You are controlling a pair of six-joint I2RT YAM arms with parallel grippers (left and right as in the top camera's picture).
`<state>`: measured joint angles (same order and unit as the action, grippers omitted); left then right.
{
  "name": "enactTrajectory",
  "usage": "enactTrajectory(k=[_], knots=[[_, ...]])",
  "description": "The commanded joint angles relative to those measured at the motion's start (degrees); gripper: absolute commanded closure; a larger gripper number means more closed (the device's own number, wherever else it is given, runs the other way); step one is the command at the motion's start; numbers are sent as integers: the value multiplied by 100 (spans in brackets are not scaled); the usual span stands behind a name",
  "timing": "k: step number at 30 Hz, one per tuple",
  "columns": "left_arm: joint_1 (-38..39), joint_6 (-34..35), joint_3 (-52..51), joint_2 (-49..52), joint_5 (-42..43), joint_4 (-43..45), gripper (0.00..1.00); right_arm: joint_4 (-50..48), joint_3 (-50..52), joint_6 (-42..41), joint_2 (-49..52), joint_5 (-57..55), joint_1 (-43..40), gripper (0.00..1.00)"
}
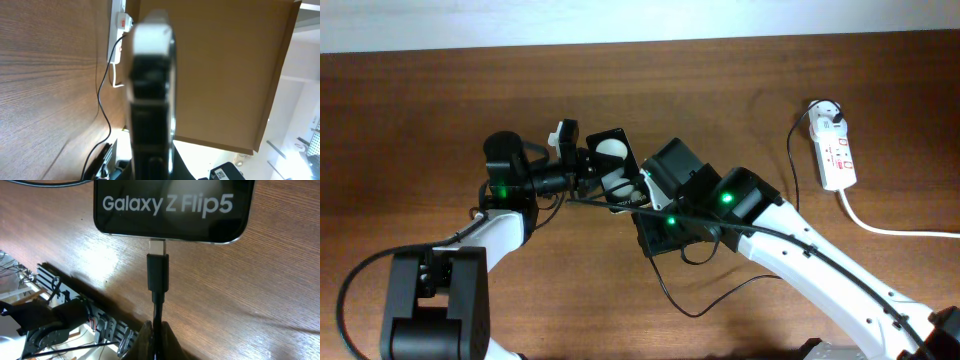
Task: Plug charger to phone and switch on socket
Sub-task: 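Push the cable plug up into the phone's bottom port with the right gripper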
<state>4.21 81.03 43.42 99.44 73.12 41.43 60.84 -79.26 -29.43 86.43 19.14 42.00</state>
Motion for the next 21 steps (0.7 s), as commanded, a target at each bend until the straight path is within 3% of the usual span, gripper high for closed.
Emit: enactTrajectory(k=[1, 21], knots=[[13, 197, 144, -13, 151, 57, 100, 0, 31, -26, 33, 76, 37, 96], [13, -184, 142, -13, 463, 57, 100, -212, 31, -24, 33, 50, 37, 96]])
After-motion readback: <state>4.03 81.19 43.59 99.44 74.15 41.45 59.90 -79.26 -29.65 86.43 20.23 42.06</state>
